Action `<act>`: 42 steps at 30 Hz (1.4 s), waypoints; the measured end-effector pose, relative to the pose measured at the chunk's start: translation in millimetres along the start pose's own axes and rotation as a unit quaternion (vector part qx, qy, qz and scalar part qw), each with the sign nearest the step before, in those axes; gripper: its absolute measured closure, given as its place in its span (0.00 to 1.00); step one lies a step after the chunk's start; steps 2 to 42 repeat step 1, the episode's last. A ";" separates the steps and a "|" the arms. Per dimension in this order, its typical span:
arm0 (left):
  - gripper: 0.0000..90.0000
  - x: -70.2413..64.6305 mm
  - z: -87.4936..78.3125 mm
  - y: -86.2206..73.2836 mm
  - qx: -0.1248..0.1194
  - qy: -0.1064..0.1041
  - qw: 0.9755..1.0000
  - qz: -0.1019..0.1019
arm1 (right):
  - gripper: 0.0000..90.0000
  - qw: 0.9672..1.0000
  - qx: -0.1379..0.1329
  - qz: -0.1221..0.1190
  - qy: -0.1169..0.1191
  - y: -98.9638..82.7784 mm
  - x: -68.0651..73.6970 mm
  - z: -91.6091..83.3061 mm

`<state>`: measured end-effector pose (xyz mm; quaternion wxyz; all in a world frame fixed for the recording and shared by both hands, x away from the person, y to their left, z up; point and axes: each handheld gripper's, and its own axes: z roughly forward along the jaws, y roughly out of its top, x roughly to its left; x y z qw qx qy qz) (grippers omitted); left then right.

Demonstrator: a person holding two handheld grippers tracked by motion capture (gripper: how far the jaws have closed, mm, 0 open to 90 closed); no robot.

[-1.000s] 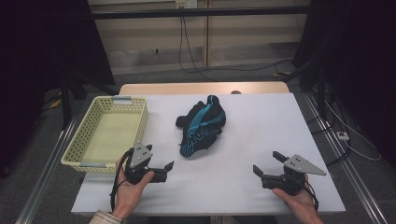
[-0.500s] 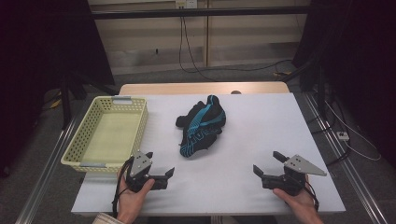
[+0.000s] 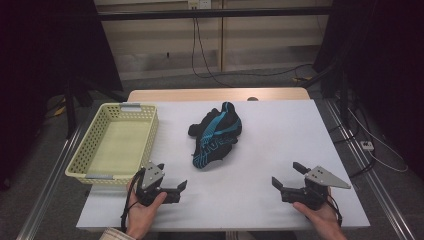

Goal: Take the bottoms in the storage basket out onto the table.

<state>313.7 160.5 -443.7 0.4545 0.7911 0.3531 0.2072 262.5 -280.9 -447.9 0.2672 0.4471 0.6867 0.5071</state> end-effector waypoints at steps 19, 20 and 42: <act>0.06 0.0 0.0 0.0 0.000 0.000 1.000 0.000 | 0.07 1.000 -0.001 0.001 0.000 0.1 -0.3 0.0; 0.06 0.0 0.0 0.0 0.000 0.000 1.000 0.000 | 0.07 1.000 -0.001 0.001 0.000 0.1 -0.3 0.0; 0.06 0.0 0.0 0.0 0.000 0.000 1.000 0.000 | 0.07 1.000 -0.001 0.001 0.000 0.1 -0.3 0.0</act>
